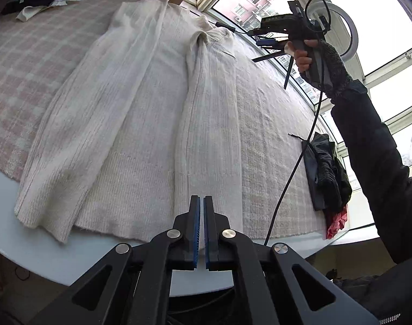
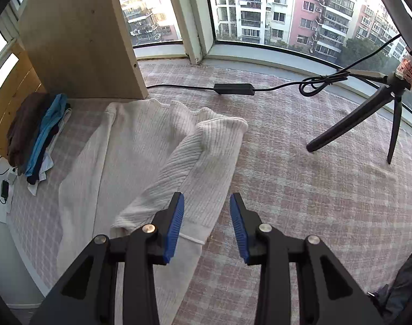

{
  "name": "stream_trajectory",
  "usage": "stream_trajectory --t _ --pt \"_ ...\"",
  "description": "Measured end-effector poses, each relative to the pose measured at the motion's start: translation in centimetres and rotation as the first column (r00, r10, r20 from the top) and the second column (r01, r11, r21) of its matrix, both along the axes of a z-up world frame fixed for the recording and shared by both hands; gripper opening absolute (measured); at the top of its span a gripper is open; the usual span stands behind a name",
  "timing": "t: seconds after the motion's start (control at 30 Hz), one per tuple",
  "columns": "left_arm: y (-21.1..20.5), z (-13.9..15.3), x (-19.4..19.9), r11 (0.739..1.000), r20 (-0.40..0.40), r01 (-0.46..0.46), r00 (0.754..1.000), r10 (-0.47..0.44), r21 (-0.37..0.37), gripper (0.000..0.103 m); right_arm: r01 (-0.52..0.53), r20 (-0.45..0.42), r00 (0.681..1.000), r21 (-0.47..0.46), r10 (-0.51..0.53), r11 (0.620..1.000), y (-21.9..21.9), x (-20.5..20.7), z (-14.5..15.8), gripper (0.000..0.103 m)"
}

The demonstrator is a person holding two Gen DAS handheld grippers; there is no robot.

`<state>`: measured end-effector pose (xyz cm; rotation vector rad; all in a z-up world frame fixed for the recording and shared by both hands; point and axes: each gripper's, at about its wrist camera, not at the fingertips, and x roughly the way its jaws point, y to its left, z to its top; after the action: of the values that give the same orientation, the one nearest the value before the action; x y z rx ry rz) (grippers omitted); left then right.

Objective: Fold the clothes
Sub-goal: 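Tug the folded edge straight with the left gripper, then release, then pinch the sweater's center fold with both grippers and straighten it, then open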

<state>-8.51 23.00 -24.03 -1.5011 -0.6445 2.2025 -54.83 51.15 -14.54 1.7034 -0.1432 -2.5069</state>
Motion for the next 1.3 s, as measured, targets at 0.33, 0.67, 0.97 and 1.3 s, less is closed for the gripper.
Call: stream_trajectory --t 0.33,0.67,0.97,1.3 --pt "1.8 -1.9 -2.1 0.998 0.064 0.068 0.996 -0.067 -0.006 0.000 -0.059 0.062 0.997 0.066 0.055 0.996 0.1 -4.7 -6.9 0.035" --pt "-5.0 1.1 -0.8 0.988 0.044 -0.145 0.988 0.148 -0.061 0.008 -0.230 -0.058 0.970 0.087 0.236 0.969 -6.7 -4.2 -0.4 0.036" --pt "-12.8 0.5 1.3 0.924 0.074 -0.306 0.941 0.330 -0.230 0.027 -0.383 0.063 0.921 -0.038 0.385 0.923 -20.8 -5.7 -0.3 0.038" --pt "-12.6 -1.9 -0.4 0.941 0.058 -0.171 0.979 0.196 -0.291 0.034 -0.375 0.189 0.912 0.031 0.363 0.926 -28.6 -5.7 -2.4 0.038"
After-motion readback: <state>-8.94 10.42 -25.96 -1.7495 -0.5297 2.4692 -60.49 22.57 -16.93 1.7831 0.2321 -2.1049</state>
